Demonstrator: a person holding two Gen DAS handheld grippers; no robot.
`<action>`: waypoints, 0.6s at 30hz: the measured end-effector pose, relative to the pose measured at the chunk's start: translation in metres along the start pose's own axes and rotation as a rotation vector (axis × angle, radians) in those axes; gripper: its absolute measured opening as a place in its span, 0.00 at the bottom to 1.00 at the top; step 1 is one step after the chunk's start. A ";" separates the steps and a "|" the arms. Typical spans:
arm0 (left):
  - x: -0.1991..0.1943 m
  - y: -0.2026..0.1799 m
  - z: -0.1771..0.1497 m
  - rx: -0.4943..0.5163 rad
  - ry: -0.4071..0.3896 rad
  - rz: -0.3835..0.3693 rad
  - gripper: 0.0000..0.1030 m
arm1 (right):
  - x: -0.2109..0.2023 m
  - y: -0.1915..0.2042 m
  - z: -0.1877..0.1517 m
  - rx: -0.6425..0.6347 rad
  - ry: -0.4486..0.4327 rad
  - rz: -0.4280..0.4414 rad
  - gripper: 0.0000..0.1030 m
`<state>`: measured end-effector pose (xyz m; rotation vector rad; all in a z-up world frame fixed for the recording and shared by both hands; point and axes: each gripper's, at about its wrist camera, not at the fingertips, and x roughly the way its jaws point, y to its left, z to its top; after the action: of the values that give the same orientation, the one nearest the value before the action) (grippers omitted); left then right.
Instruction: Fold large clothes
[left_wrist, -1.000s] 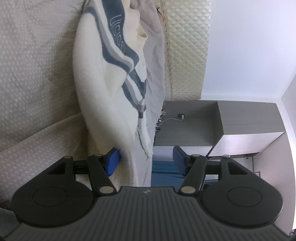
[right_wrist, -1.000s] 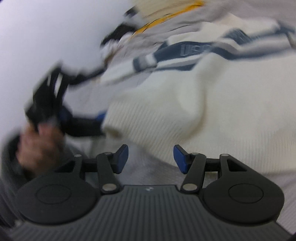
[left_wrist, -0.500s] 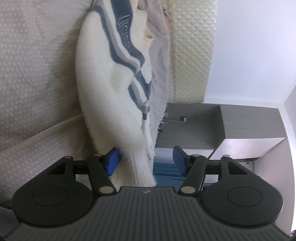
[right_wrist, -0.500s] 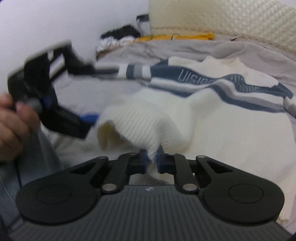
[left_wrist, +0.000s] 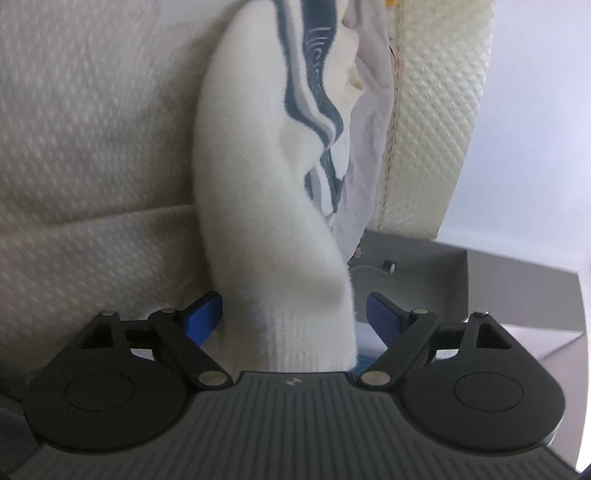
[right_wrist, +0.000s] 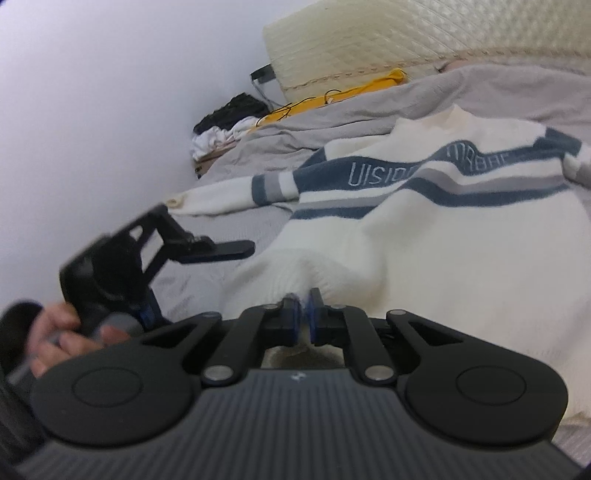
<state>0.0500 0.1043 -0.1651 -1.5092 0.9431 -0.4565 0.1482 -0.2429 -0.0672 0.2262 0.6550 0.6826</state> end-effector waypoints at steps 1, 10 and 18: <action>0.002 0.002 -0.001 -0.017 -0.006 -0.010 0.86 | -0.001 -0.004 0.000 0.029 -0.003 0.012 0.08; 0.027 0.016 -0.013 -0.131 0.019 -0.115 0.84 | -0.003 -0.023 -0.001 0.143 -0.023 0.056 0.08; 0.020 -0.007 -0.017 -0.023 0.048 -0.045 0.36 | -0.004 -0.027 -0.002 0.160 -0.016 0.046 0.08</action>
<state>0.0508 0.0772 -0.1599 -1.5483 0.9562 -0.5185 0.1584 -0.2658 -0.0772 0.3952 0.6920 0.6720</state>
